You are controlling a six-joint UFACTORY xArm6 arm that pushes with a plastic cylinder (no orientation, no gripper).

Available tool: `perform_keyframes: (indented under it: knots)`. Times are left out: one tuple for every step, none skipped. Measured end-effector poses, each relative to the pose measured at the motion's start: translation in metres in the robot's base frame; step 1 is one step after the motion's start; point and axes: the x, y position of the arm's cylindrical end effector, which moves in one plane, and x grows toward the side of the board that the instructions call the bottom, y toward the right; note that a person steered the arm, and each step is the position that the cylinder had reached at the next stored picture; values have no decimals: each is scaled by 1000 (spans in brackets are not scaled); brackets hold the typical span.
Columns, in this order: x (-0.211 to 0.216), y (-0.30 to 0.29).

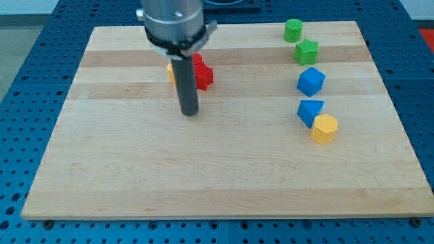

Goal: Move the hexagon diagonally to red star

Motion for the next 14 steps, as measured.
perform_keyframes:
  knots:
    - [52,52]
    - [61,128]
    - [61,205]
    - [80,247]
    - [77,284]
    - [27,284]
    - [23,240]
    - [31,199]
    - [38,157]
    - [63,153]
    - [68,109]
    - [61,45]
    - [52,39]
    - [96,71]
